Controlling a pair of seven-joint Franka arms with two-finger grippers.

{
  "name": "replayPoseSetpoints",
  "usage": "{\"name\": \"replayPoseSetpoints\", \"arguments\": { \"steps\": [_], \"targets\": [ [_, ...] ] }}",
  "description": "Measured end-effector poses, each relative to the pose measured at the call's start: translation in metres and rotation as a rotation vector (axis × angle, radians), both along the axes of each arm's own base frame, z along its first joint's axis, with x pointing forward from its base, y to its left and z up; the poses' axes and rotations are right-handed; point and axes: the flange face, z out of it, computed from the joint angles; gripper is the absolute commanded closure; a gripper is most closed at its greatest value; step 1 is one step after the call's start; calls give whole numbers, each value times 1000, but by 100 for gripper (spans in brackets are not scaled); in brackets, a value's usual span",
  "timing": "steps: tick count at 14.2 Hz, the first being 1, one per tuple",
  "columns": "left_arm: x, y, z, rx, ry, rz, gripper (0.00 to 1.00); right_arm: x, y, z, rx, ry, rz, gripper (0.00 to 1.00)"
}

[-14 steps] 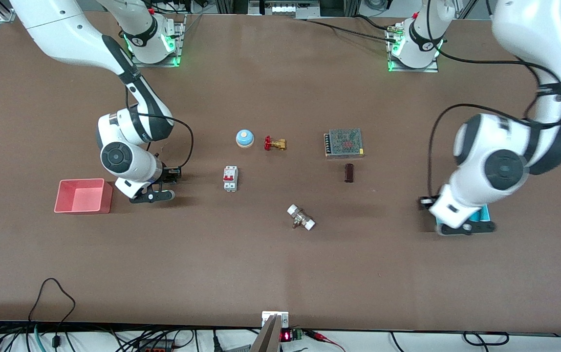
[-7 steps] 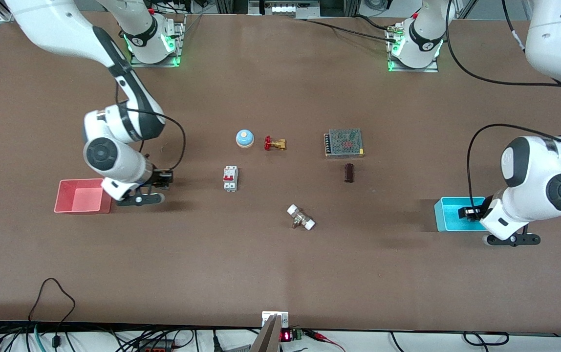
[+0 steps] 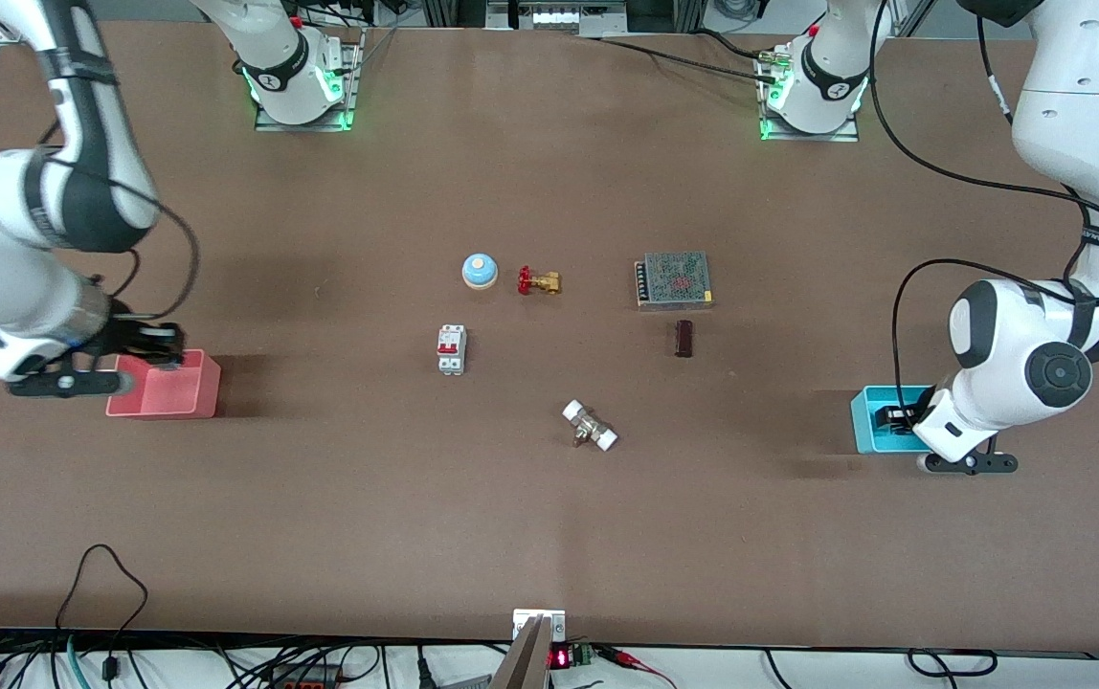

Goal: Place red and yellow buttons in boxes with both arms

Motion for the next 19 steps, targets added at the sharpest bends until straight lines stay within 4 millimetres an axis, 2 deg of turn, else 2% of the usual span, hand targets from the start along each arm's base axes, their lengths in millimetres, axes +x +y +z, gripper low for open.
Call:
{"name": "replayPoseSetpoints", "arguments": {
  "steps": [1,2,4,7,9,10,12,15,17,19],
  "targets": [
    [-2,3,-3,-2,4,4,35,-1,-25,-9,9,5,-2,94],
    [-3,5,-4,-3,6,6,0,0,-41,-21,8,3,-2,94],
    [-3,5,-3,-5,4,6,0,7,-51,-54,-1,-4,-2,94],
    [-1,2,2,-7,-6,2,0,16,-49,-101,-16,-19,13,94],
    [3,-2,18,-6,-16,-3,0,19,-49,-118,-21,-26,16,94],
    [5,-6,33,-5,-15,-9,0,19,-49,-124,-22,-29,17,93],
    [9,-14,74,3,-2,-18,0,19,-49,-137,-23,-17,19,93],
    [9,-33,161,15,55,-36,0,17,-49,-155,-22,3,22,88],
    [5,-50,223,18,90,-51,0,16,-49,-165,-23,8,24,78],
    [1,-58,278,19,89,-56,0,17,-49,-171,-23,7,33,68]
  ]
}}
